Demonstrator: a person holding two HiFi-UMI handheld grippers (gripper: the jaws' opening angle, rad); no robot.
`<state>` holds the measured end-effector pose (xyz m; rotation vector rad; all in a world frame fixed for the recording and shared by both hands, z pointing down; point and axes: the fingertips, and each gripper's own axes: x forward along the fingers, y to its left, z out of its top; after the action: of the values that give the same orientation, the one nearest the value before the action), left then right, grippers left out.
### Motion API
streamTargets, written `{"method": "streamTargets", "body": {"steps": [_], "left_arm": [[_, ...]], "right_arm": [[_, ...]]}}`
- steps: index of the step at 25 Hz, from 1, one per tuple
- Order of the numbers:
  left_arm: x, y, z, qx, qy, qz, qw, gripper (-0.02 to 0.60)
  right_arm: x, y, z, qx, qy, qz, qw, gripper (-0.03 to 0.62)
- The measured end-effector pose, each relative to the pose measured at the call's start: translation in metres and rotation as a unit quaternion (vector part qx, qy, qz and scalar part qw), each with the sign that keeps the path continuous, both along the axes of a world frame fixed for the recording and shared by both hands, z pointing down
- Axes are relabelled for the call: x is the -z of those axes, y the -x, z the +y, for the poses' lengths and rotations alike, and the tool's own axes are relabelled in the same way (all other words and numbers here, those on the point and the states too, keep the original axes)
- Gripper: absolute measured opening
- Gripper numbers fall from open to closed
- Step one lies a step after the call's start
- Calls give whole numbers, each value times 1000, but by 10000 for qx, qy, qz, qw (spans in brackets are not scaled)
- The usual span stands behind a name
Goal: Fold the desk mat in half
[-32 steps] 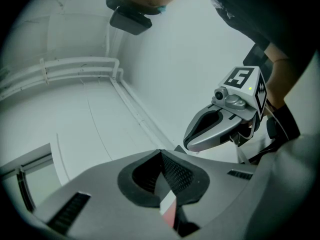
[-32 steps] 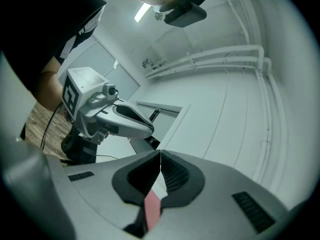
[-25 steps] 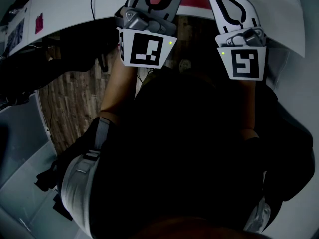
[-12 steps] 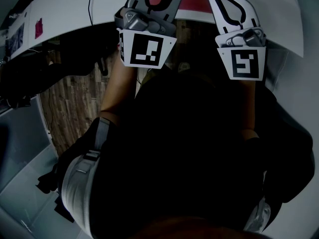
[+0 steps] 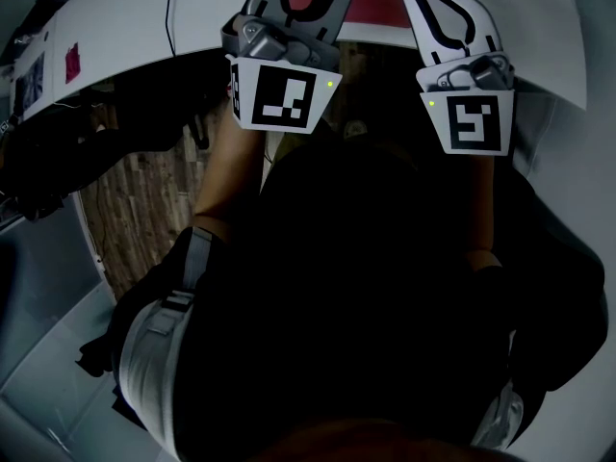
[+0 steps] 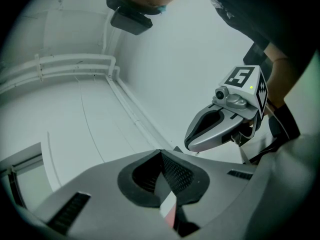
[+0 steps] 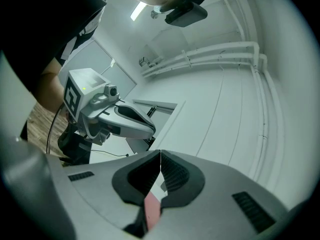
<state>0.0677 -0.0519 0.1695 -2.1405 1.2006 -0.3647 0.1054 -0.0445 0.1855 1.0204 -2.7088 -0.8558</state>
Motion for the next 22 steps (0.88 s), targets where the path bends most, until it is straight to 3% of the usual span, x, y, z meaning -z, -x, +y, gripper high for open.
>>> {"method": "streamTargets", "body": {"steps": [14,22], "left_arm": [[-15,23,-27,3,150,80,9999,14],[-18,44,-78,-202,248,237,9992,14]], "right_arm": [[-14,22,-30,-44,208,92,9997,29],[-14,44,-79,-264,340,274,9987,29]]}}
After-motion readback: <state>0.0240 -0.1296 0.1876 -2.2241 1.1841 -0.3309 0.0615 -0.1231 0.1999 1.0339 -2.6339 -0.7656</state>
